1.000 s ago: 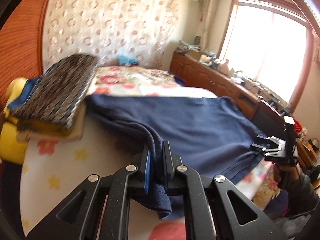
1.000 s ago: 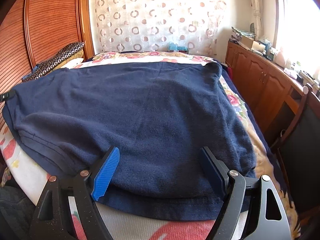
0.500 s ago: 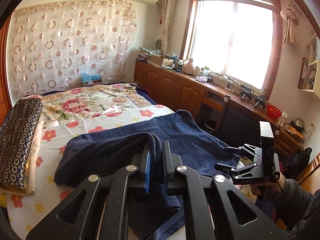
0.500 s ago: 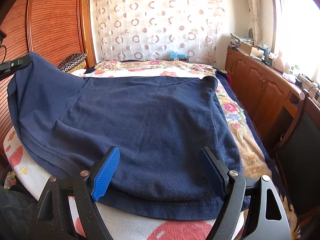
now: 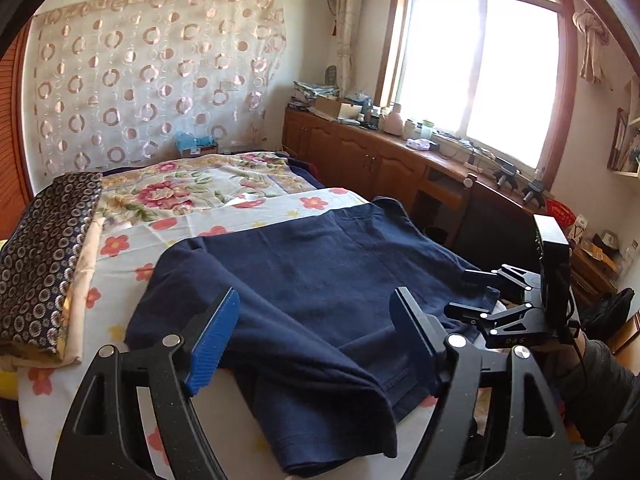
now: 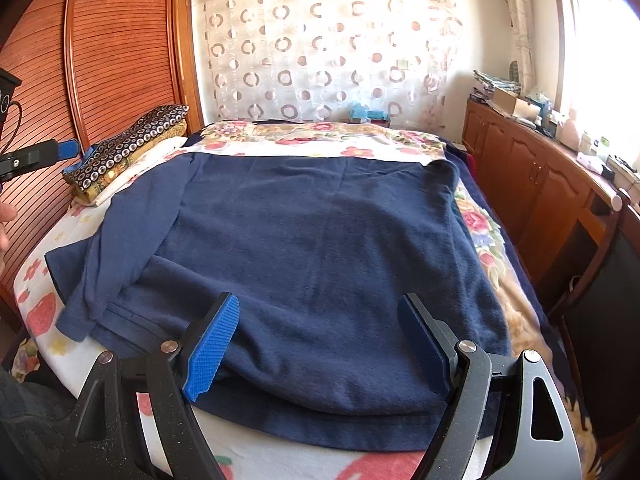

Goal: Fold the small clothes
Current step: 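Move the open right gripper to the shirt's folded edge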

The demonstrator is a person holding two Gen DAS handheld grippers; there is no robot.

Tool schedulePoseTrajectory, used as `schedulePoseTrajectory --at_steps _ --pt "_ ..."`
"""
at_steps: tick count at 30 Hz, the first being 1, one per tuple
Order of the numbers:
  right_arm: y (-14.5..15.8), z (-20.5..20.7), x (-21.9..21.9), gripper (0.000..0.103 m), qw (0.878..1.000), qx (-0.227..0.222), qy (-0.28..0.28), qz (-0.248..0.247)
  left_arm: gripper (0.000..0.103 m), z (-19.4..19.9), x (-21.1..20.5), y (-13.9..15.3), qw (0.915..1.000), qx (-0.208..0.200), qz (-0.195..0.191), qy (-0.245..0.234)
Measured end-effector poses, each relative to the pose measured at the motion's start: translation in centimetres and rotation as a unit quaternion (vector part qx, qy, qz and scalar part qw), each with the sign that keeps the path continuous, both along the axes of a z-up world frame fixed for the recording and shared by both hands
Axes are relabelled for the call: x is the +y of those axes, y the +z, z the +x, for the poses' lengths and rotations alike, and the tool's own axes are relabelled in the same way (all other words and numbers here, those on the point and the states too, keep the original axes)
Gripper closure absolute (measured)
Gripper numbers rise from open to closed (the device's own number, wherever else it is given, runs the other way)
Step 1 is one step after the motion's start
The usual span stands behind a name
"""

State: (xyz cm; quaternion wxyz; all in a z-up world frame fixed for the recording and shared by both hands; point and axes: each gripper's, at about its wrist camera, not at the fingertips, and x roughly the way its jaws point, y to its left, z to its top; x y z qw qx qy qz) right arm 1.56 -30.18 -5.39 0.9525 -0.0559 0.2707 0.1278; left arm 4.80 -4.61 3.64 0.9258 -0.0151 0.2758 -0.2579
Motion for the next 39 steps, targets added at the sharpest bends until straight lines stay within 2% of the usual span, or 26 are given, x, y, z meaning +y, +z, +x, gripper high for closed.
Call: schedulePoseTrajectory --at_steps 7,15,35,38,39 --pt "0.5 0.2 1.4 0.02 0.999 -0.006 0.034 -0.004 0.025 -0.9 2.9 -1.4 0.9988 0.007 0.004 0.048" --pt "0.5 1.0 5.1 0.02 0.996 -0.008 0.089 -0.014 0.025 -1.2 5.1 -3.3 0.9949 0.021 0.021 0.097" --pt "-0.4 3.4 7.0 0.02 0.984 0.021 0.174 -0.032 0.025 -1.6 7.9 -5.4 0.9907 0.035 0.017 0.13" --pt "-0.7 4.3 6.9 0.026 0.984 0.031 0.172 -0.037 0.025 -1.6 7.8 -5.5 0.9907 0.037 0.018 0.13" --pt "-0.8 4.6 6.9 0.031 0.984 0.035 0.173 -0.036 0.025 -1.7 7.7 -5.5 0.9907 0.037 0.019 0.129"
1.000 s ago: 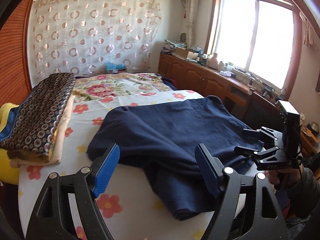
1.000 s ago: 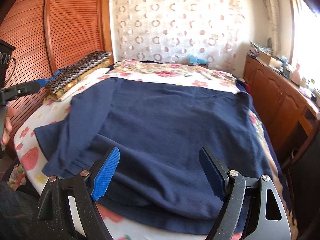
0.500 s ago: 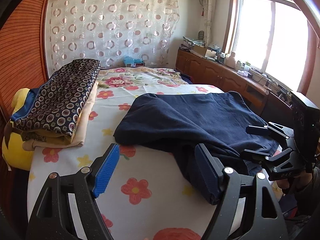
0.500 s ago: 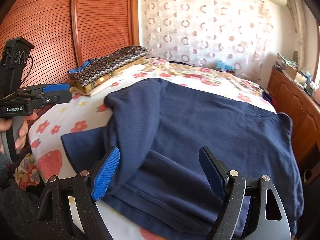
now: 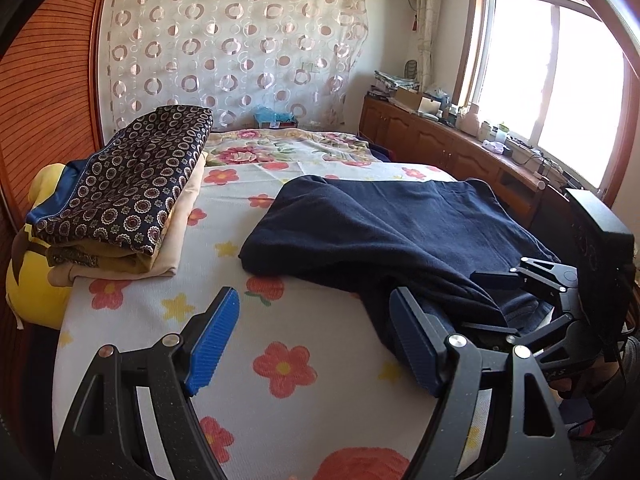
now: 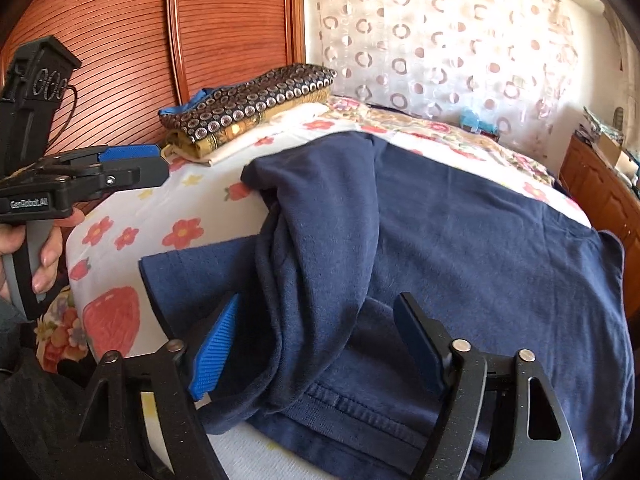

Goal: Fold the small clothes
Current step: 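Move the open right gripper to the shirt's folded edge, then grasp the shirt edge with the right gripper and lift it over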

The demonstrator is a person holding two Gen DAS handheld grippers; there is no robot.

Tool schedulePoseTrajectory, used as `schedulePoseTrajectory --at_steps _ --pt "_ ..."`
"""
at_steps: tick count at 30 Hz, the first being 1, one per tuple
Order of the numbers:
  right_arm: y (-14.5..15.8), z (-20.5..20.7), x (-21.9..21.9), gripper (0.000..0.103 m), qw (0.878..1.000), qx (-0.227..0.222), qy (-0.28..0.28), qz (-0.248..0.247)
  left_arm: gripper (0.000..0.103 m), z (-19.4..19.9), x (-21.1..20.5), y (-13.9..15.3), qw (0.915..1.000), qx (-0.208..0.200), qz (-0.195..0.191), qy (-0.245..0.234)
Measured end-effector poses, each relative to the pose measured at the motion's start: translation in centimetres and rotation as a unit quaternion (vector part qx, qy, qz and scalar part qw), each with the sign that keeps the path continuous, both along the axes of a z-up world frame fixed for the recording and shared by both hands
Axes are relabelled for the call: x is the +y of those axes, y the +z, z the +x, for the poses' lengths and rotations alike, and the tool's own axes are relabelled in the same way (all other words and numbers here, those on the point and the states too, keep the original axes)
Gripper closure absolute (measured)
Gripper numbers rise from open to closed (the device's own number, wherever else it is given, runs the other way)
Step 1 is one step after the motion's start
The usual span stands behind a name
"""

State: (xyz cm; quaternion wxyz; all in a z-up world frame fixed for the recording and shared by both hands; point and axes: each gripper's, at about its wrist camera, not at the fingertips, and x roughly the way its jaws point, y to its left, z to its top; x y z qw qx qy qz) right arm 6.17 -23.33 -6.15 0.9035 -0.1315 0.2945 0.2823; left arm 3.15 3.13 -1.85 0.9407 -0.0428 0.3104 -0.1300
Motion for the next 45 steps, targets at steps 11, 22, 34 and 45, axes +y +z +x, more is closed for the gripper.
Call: schedulePoseTrajectory --at_steps 11,22,34,45 --pt "2.2 0.4 -0.4 0.094 1.0 -0.022 0.013 0.015 0.025 0.0 -0.3 -0.1 1.0 0.0 0.001 -0.005" --pt "9.7 -1.3 -7.0 0.094 0.992 -0.112 -0.041 0.036 0.025 -0.3 -2.0 0.7 0.9996 -0.008 0.0 -0.027" --pt "11.0 -4.2 -13.7 0.094 0.984 -0.114 -0.136 0.008 0.025 0.4 -6.8 3.0 0.9964 -0.033 0.014 -0.077" --pt "8.8 -2.1 -14.4 0.094 0.982 -0.036 -0.187 0.002 0.025 1.2 -11.3 3.8 0.9927 -0.041 0.027 -0.11"
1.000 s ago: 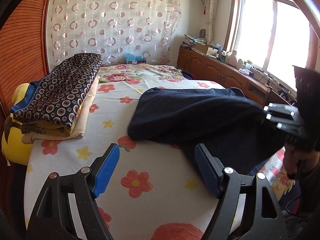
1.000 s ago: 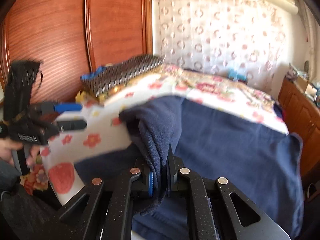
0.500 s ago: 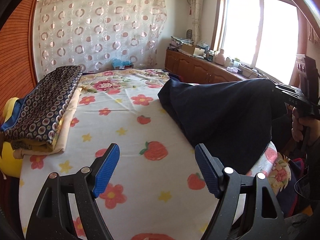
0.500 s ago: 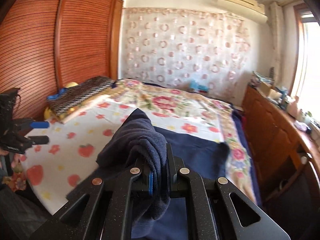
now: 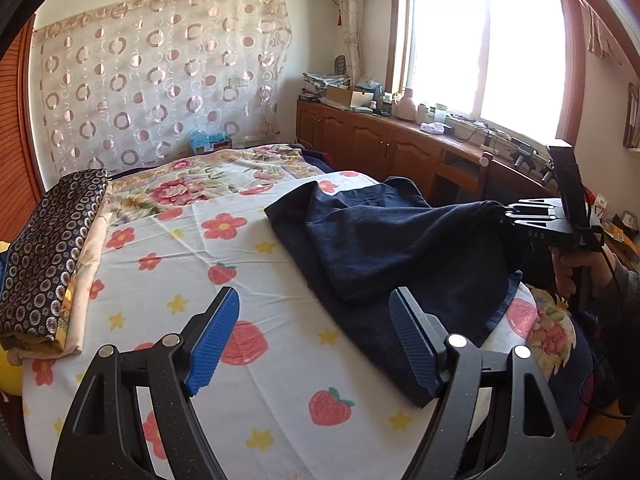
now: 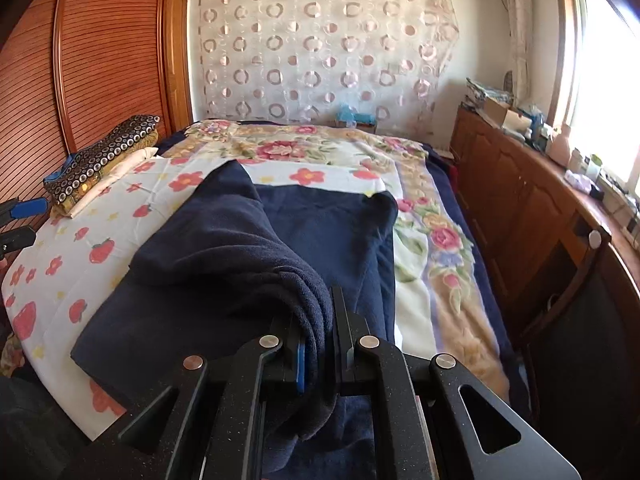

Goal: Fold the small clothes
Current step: 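Lay the navy shirt edge down and open the right gripper, then grasp the folded shirt end with the right gripper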

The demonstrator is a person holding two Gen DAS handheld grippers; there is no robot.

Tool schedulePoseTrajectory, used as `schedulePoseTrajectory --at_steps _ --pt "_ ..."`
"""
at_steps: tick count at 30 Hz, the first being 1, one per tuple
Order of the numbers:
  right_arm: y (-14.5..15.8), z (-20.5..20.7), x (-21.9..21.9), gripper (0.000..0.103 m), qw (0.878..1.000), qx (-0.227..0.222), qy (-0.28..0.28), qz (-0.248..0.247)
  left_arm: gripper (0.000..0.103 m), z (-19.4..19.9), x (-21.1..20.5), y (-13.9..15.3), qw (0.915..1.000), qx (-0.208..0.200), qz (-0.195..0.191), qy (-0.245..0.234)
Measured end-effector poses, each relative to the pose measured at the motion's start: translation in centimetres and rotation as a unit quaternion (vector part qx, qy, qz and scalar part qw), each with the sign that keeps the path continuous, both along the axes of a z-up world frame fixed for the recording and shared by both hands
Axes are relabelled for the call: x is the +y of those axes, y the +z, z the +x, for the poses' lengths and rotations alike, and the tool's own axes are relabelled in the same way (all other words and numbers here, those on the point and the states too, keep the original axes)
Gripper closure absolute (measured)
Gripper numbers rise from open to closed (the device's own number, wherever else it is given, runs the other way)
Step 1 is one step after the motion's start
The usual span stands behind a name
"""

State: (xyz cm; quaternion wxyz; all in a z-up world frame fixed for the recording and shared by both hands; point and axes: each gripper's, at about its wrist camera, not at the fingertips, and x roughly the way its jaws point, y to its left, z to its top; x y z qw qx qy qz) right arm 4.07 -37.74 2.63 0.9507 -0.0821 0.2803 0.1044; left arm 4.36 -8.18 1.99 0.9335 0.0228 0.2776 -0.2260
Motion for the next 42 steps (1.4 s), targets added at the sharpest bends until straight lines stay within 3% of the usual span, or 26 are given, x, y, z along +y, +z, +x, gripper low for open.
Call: schedulePoseTrajectory --at_steps 12,21,33,42 --pt "2.0 -2.5 0.0 0.068 1.0 0.002 -0.013 -0.013 0.025 0.8 -1.2 -0.5 1.0 0.006 0.007 0.001" --pt "3.3 -4.1 2.7 0.059 0.999 -0.032 0.028 0.009 0.025 0.9 -1.0 -0.7 0.9999 0.008 0.005 0.008" --pt "-0.5 0.0 13.0 0.058 0.987 0.052 0.153 -0.012 0.025 0.6 0.2 -0.9 0.9998 0.008 -0.001 0.02" --pt "-1.9 3.6 14.6 0.058 0.975 0.096 0.193 -0.05 0.025 1.3 0.9 -1.4 0.9996 0.014 0.001 0.025"
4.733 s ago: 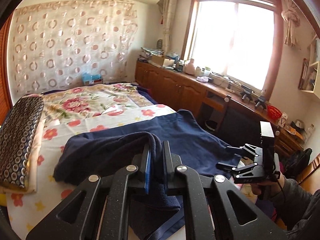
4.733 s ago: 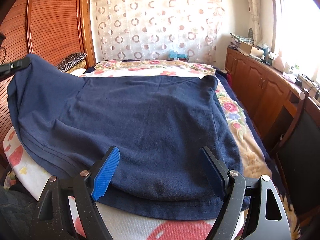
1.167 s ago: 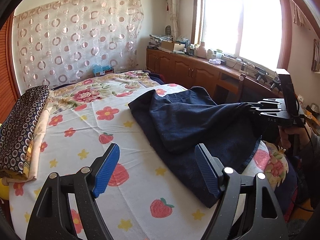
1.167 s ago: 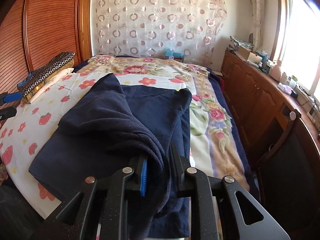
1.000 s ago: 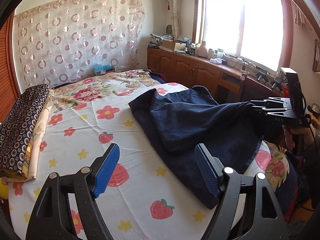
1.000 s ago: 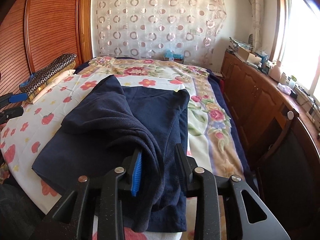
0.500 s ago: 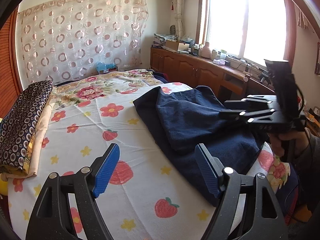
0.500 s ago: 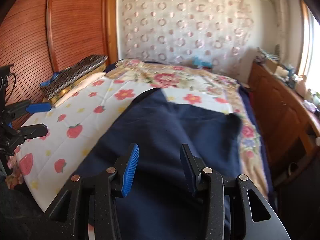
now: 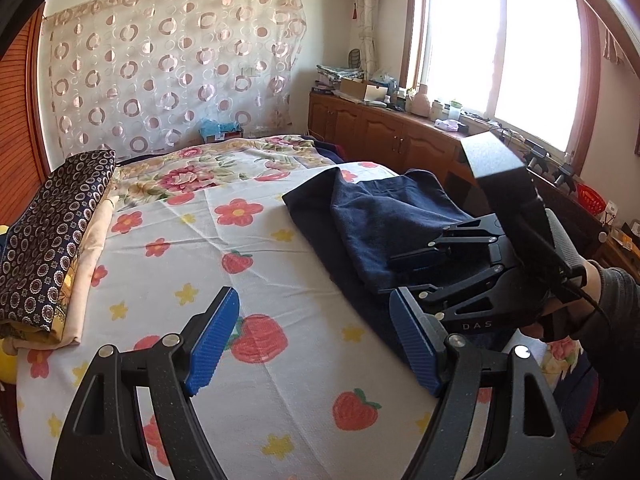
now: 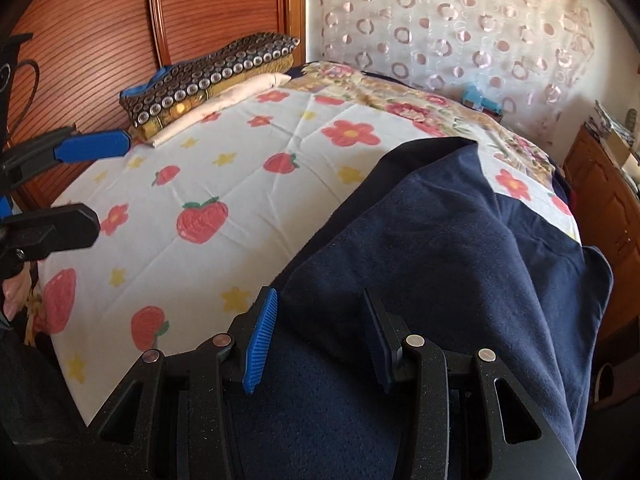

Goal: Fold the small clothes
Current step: 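Grasp the folded shirt end with the right gripper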

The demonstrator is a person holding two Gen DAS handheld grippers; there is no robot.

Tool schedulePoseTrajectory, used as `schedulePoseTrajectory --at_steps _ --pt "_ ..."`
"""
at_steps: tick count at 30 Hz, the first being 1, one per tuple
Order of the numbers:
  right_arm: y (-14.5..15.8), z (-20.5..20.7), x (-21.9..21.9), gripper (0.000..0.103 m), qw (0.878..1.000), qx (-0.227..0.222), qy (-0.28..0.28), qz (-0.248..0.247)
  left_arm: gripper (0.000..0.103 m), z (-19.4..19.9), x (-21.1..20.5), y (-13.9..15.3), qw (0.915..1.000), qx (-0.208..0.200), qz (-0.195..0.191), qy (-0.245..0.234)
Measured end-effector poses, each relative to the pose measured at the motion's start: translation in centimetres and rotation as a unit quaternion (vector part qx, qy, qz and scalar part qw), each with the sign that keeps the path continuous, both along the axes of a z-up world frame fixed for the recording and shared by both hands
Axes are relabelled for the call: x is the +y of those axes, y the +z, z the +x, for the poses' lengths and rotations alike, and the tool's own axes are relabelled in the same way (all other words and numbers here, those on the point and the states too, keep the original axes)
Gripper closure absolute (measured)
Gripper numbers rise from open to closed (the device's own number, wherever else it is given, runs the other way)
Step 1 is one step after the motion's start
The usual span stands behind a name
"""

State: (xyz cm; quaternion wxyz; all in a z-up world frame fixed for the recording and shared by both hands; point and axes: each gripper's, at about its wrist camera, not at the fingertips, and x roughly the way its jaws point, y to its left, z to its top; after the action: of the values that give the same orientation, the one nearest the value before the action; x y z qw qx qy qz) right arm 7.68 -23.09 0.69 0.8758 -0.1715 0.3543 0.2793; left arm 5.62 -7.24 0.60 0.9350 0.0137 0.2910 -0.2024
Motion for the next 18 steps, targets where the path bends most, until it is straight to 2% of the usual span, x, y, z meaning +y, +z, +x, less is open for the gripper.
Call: schedulePoseTrajectory --at_steps 6,8,9,10,12,18 --pt "-0.1 1.3 0.3 0.059 1.0 0.004 -0.004 -0.004 0.025 1.4 0.2 -0.6 1.0 0.008 0.005 0.001" --pt "0.0 1.4 0.1 0.075 1.0 0.004 -0.007 0.001 0.025 1.8 0.2 -0.6 0.9999 0.01 0.004 0.0" --pt "0.0 1.4 0.1 0.09 1.0 0.001 -0.008 -0.003 0.025 2.0 0.3 -0.6 0.9999 0.011 0.004 0.0" --pt "-0.1 1.5 0.0 0.094 1.0 0.0 -0.011 -0.004 0.025 2.1 0.2 -0.6 0.9999 0.011 0.004 -0.001" --pt "0.5 1.6 -0.5 0.096 1.0 0.011 -0.012 0.023 0.025 2.5 0.1 -0.6 0.9999 0.013 0.004 -0.003" --pt "4.9 1.3 -4.2 0.097 0.996 -0.047 -0.04 0.057 0.025 4.2 -0.5 -0.4 0.9998 0.017 0.004 -0.009"
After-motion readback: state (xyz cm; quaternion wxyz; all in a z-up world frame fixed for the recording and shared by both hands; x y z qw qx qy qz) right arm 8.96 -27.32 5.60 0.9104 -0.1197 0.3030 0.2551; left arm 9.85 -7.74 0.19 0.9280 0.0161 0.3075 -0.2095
